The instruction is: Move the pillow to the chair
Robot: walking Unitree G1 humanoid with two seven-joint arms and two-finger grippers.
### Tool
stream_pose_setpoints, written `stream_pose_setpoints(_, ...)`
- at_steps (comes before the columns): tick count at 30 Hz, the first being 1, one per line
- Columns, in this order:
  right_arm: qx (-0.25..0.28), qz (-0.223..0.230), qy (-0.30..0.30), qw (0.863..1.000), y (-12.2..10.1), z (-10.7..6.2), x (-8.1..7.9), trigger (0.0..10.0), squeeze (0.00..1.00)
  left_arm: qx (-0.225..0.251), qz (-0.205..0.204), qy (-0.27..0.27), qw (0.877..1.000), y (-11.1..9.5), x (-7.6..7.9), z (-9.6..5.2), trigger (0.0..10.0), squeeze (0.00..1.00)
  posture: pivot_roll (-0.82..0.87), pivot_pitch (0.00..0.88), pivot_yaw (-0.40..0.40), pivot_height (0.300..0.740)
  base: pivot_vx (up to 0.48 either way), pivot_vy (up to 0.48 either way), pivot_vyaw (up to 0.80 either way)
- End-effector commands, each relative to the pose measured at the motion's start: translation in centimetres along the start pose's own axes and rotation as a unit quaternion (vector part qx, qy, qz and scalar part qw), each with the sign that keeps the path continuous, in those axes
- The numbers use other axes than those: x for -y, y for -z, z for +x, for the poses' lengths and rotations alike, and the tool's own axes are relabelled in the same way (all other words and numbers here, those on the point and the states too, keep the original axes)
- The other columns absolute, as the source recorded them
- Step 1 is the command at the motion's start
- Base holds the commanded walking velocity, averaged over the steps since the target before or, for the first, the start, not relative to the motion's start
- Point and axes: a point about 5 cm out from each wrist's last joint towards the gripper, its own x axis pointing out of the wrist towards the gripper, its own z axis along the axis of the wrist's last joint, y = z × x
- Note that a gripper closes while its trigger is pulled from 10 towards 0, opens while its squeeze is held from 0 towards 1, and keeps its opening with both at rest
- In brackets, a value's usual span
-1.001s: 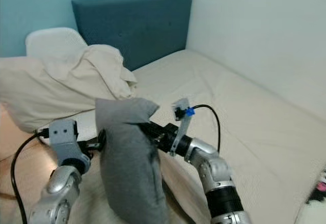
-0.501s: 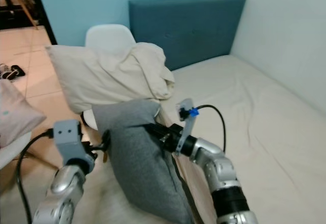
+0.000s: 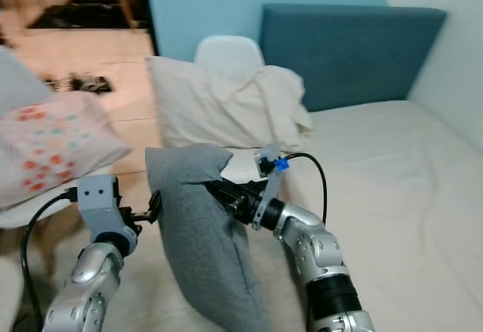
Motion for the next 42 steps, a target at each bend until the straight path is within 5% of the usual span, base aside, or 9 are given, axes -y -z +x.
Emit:
stream_pose_setpoints(1, 0.031, -0.009, -0.013, 0.999, -1.13, 0.13, -0.29, 10.0, 0.00, -0.012, -0.008, 0.009, 1.000, 0.36, 0.36, -0.02, 10.0, 0.00, -0.01, 0.000, -0.093, 0.740, 0.000, 0.000, 0.76)
stream_pose_setpoints(29, 0.031, -0.007, -0.012, 0.999, -0.94, -0.05, -0.25, 10.0, 0.00, -0.012, -0.027, 0.030, 0.999, 0.43, 0.66, -0.11, 10.0, 0.00, -0.01, 0.000, -0.093, 0.740, 0.000, 0.000, 0.76)
stream_pose_setpoints(42, 0.035, 0.001, -0.005, 0.999, -0.98, -0.01, -0.15, 10.0, 0.00, -0.008, 0.001, 0.053, 0.999, 0.22, 1.12, -0.01, 10.0, 0.00, -0.01, 0.000, -0.093, 0.740, 0.000, 0.000, 0.64)
